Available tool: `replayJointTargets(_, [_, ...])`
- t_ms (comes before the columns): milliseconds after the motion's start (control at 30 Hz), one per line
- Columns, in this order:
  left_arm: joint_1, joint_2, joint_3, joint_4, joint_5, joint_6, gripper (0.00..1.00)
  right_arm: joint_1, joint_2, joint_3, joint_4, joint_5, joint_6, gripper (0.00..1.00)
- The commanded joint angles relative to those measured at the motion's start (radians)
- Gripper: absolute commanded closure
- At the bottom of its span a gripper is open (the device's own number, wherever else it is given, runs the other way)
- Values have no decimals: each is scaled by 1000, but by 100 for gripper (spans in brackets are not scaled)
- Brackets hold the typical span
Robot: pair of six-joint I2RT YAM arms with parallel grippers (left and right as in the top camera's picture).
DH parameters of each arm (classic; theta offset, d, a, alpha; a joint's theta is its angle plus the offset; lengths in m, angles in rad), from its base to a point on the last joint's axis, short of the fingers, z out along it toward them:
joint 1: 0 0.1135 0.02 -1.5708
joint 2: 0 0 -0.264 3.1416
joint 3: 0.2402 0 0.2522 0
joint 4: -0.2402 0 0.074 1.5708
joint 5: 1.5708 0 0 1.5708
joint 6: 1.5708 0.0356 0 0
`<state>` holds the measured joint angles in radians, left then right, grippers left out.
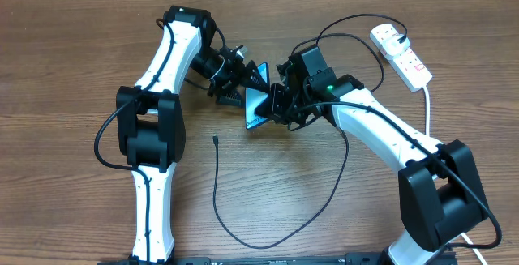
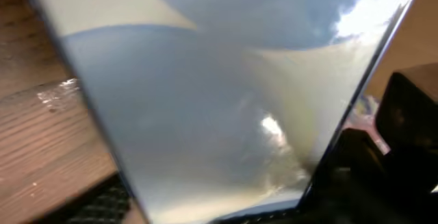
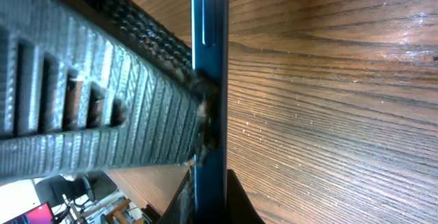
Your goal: Plug charger to phone and switch on socket
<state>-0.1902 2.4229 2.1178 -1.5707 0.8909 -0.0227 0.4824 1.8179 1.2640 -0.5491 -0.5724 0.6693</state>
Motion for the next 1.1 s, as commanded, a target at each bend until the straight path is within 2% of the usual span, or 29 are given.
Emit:
replayJointTargets(0, [-14,0,24,6,41,23,0,8,2,8,20,-24,-12,96])
replayJointTargets(200, [-6,0,24,13,41,23,0,-4,2,9,29,-13,-14,96])
replayJointTargets(300, [23,0,25,24,72,34,0,-40,2,13,33,-71,-14,96])
replayJointTargets(400, [56,0,25,16,180,111,0,-79,1,13,44,-159,-15,96])
replayJointTargets(567, [104,0,25,5,396,318,3,-138,1,13,109,-367,-49,96])
replayJointTargets(600, [107,0,25,4,413,336,4,-147,1,13,128,-408,-48,96])
replayJointTargets(733, [104,0,25,5,439,342,31,-172,1,13,220,-520,-47,96])
replayJointTargets(800, [98,0,25,5,464,350,39,-175,1,13,238,-521,-44,96])
replayJointTargets(1000, [85,0,25,7,582,386,37,-175,1,12,252,-506,-44,96])
replayJointTargets(1067, [84,0,25,7,614,386,40,-175,1,13,257,-502,-44,96])
